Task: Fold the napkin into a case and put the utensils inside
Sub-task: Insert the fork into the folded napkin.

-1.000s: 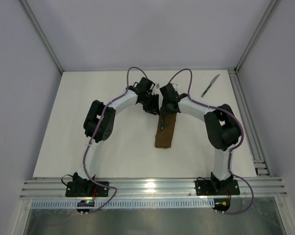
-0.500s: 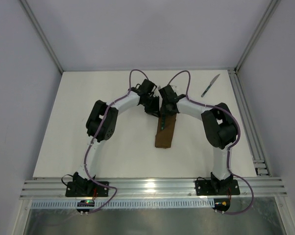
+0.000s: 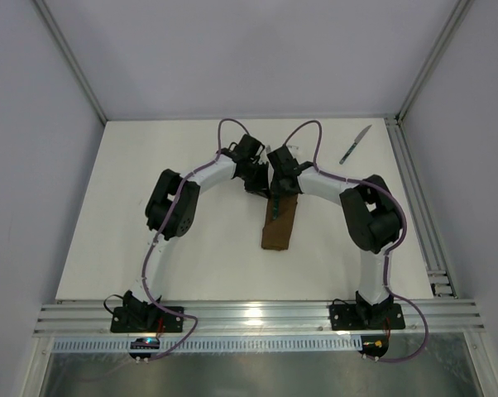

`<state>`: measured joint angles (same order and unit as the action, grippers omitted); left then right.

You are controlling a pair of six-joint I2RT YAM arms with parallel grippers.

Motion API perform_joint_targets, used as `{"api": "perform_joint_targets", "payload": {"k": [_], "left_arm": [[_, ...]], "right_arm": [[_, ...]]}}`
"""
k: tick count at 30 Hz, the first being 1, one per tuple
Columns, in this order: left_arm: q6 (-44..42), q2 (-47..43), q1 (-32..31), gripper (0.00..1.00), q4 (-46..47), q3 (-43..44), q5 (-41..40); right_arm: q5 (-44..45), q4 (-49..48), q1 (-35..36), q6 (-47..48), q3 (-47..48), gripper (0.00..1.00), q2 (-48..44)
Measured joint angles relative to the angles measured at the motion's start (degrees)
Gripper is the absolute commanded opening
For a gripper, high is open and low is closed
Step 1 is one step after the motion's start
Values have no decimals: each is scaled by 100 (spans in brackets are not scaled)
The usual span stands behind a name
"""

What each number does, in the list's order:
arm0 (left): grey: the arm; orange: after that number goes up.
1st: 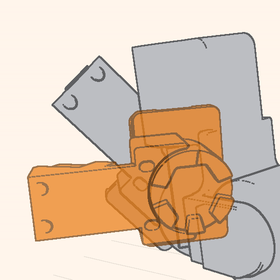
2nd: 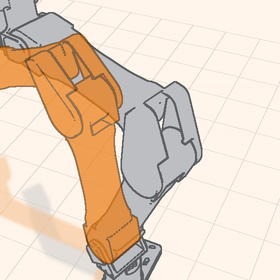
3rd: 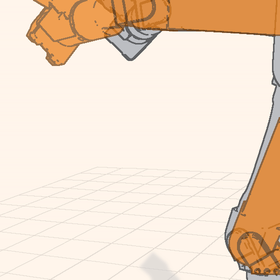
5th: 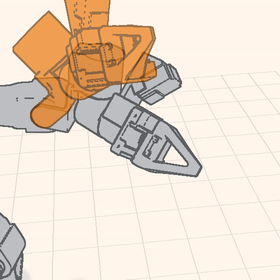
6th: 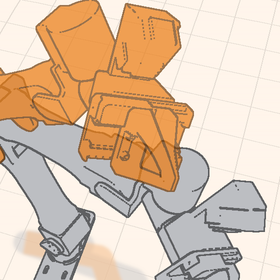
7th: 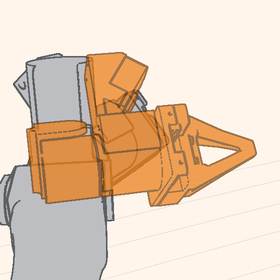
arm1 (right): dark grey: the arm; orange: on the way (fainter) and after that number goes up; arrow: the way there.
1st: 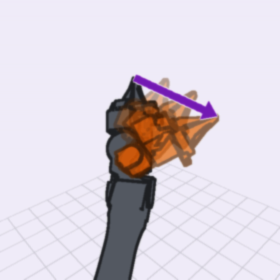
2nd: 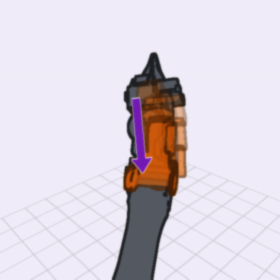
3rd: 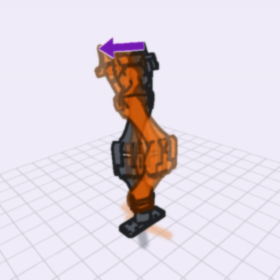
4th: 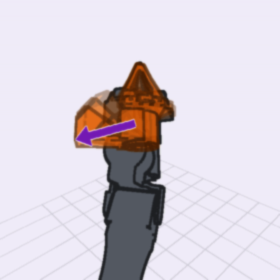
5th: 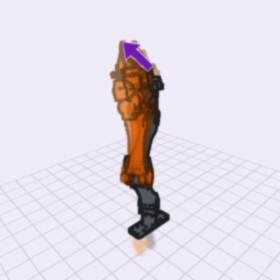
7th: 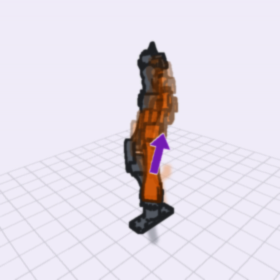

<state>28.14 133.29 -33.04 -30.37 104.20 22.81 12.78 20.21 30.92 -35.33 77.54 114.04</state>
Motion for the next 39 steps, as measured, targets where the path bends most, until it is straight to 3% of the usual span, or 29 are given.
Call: {"api": "perform_joint_targets", "payload": {"k": [10, 21, 39], "left_arm": [[227, -4, 0, 0, 212, -105, 122], [341, -55, 0, 0, 380, -236, 127], [411, -72, 0, 0, 442, -282, 127]], "right_arm": [[505, -302, 332, -444, -787, 4, -581], [1049, -415, 654, -566, -960, 4, -673], [1058, -616, 879, -1108, -1698, 4, -1152]]}}
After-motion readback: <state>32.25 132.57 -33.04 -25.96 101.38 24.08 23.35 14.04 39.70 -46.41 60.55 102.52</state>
